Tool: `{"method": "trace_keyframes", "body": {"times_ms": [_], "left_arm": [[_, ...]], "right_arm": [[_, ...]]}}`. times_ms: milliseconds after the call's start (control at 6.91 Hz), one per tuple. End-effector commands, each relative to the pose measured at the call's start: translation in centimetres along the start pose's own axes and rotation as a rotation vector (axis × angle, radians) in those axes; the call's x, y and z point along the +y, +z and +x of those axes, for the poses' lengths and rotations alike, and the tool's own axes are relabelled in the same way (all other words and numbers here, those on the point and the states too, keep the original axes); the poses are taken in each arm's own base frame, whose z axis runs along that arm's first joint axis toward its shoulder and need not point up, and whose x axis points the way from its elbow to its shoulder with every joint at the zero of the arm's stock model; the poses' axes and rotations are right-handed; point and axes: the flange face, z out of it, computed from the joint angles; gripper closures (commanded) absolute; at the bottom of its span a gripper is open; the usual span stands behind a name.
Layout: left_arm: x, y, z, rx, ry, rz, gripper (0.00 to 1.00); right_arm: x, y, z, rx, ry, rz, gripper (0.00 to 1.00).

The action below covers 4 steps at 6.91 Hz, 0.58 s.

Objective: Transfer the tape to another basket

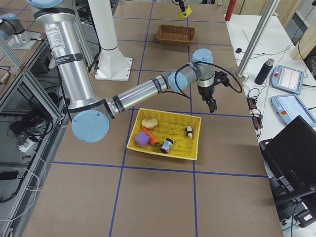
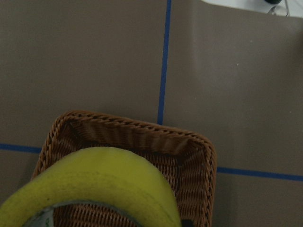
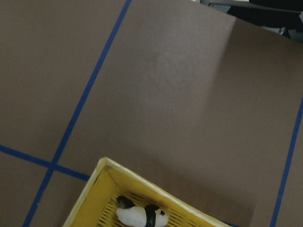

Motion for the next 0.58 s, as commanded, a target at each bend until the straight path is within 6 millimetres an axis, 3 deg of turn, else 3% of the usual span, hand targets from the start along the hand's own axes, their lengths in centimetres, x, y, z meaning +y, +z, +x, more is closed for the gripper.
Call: {"method": "trace_keyframes", "body": {"times_ms": [0, 434], "left_arm": [[0.3, 5.7, 1.1, -0.074, -0.015, -0.111, 1.0], [-0.6, 10.3, -0.4, -0.141, -0.002, -0.158, 1.0]], "right_arm": [[1.4, 1.1, 0.6, -0.045, 0.042, -0.103, 0.0], [2.2, 0.6, 0.2, -0.103, 0.081, -0.138, 0.0]]}}
